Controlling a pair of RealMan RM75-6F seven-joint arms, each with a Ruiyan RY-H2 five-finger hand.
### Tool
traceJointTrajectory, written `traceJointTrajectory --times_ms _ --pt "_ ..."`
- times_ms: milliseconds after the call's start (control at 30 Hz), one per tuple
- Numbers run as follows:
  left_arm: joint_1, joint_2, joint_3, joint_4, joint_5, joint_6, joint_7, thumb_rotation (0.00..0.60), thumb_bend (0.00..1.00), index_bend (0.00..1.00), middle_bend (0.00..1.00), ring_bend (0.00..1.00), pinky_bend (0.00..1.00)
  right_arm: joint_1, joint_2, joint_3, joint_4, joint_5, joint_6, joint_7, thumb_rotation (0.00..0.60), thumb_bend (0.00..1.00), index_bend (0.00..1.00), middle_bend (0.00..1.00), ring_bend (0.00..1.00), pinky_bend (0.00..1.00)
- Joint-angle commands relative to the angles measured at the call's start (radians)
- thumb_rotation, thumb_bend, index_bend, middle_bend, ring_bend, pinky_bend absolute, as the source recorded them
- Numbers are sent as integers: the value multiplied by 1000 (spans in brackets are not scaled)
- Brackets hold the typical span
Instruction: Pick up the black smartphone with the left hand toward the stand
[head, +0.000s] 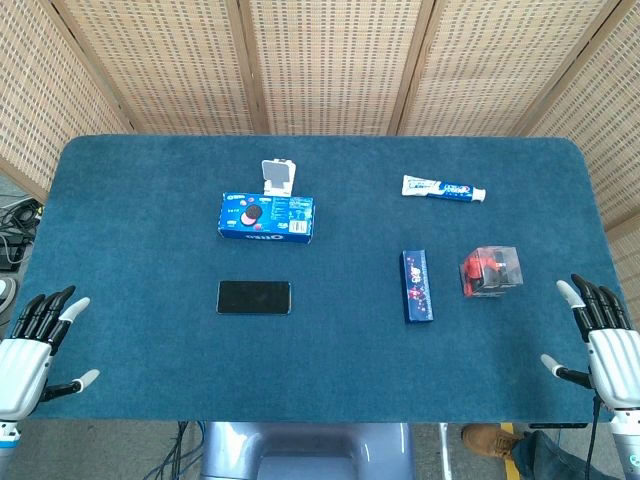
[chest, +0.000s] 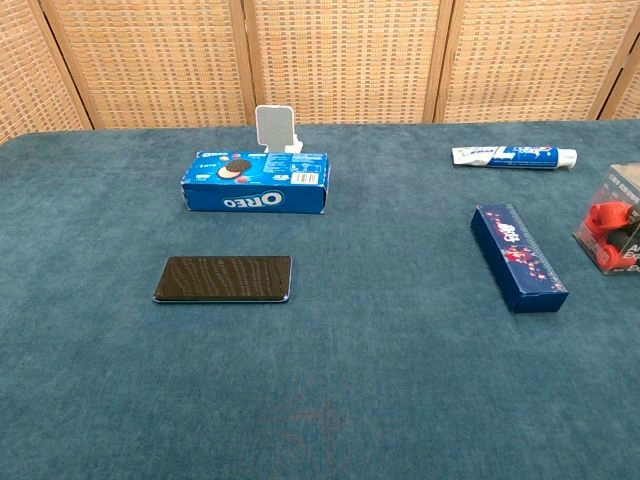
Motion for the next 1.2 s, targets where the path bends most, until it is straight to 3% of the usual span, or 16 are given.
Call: traceJointTrajectory --times_ms 33,367,433,567,667,933,1200 --pt "-1 -1 -1 1 0 -1 -1 600 0 0 0 0 0 0 0 0 0 0 -1 0 600 0 89 0 0 0" --pt "-50 -40 -27 13 -13 -71 6 600 0 0 0 0 0 5 -1 1 1 11 -17 6 600 0 91 0 0 0" --pt "-102 -84 -51 20 -15 -134 18 600 36 0 0 0 0 10 -5 1 6 19 -30 4 600 0 92 0 0 0" --pt "-210 -184 -101 51 -63 -286 59 600 220 0 0 0 0 15 -9 6 11 36 -44 5 600 0 93 0 0 0" --pt "-278 -255 -135 84 -113 -387 107 600 305 0 0 0 0 16 -9 10 15 47 -48 9 600 0 93 0 0 0" --pt "-407 -449 -191 187 -268 -567 302 600 319 0 0 0 0 22 -9 18 33 75 -73 34 600 0 94 0 0 0" --pt "-490 -604 -237 297 -443 -648 422 600 329 1 0 0 0 27 -8 17 40 78 -84 50 600 0 94 0 0 0"
